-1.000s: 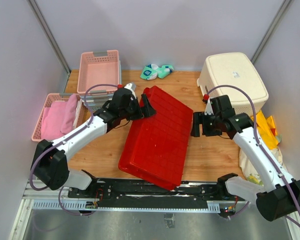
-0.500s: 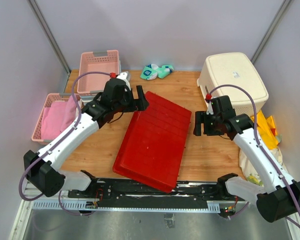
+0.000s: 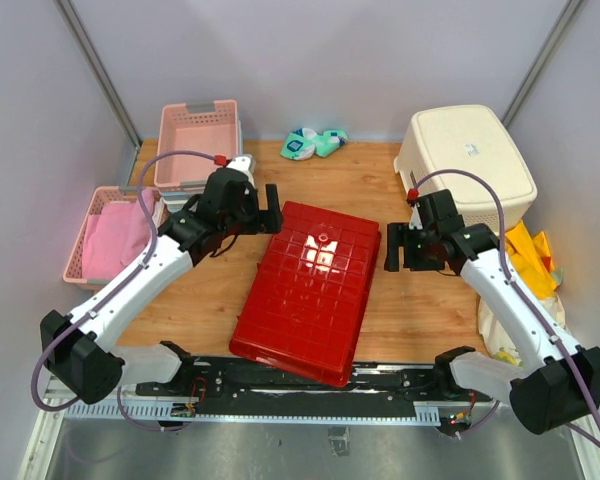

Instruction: Turn the large container upside down

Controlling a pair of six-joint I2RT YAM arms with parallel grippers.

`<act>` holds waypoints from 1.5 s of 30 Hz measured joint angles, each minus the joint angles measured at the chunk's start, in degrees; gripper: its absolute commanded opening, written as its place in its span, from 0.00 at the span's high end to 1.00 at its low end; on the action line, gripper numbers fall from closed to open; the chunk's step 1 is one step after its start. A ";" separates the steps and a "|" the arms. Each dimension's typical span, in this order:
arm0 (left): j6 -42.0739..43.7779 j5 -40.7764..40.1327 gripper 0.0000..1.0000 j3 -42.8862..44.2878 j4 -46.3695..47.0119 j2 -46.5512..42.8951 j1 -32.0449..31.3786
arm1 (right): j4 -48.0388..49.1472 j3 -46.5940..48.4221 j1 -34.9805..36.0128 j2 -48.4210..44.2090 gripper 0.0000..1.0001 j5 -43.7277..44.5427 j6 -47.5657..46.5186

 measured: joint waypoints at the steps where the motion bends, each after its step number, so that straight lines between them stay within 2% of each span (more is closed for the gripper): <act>1: -0.04 0.48 0.01 -0.83 0.15 -0.04 0.00 | 0.15 -0.13 0.00 0.24 0.25 -0.33 0.26; 6: -2.05 4.96 0.01 -12.79 1.05 -1.73 0.00 | 4.39 -5.29 0.00 0.72 0.26 -6.03 3.06; 13: -7.32 16.20 0.01 -28.74 5.35 -3.85 -0.20 | 11.04 -12.85 0.07 3.76 0.31 -12.85 8.33; 15: -8.79 18.45 0.01 -30.16 7.87 -4.00 -0.90 | 13.51 -13.66 0.37 5.18 0.39 -13.46 9.01; 17: -10.14 20.41 0.01 -30.29 10.64 -3.28 -1.53 | 15.89 -13.70 0.83 6.97 0.55 -13.46 9.33; 20: -11.47 22.08 0.01 -29.31 14.67 0.37 -2.21 | 18.51 -12.26 1.05 9.90 0.71 -13.55 10.05; 23: -11.41 21.79 0.01 -26.27 16.02 5.86 -1.90 | 18.84 -8.96 0.70 13.00 0.76 -10.75 9.88; 27: -10.78 20.87 0.01 -19.45 15.21 13.44 -1.20 | 19.26 -2.56 0.02 19.15 0.76 -6.08 8.68; 31: -9.14 20.55 0.01 -8.66 13.66 23.15 0.00 | 20.37 4.50 -1.86 25.90 0.73 -0.98 7.61; 35: -7.04 20.59 0.01 5.01 12.31 34.29 1.60 | 21.40 13.75 -4.85 34.16 0.66 3.54 6.78; 38: -5.77 20.55 0.01 16.13 11.30 42.58 2.62 | 21.27 21.31 -6.82 40.28 0.57 5.57 6.47; 45: -4.66 20.81 0.01 33.92 8.66 54.55 3.13 | 19.26 36.11 -9.18 50.99 0.46 9.20 4.87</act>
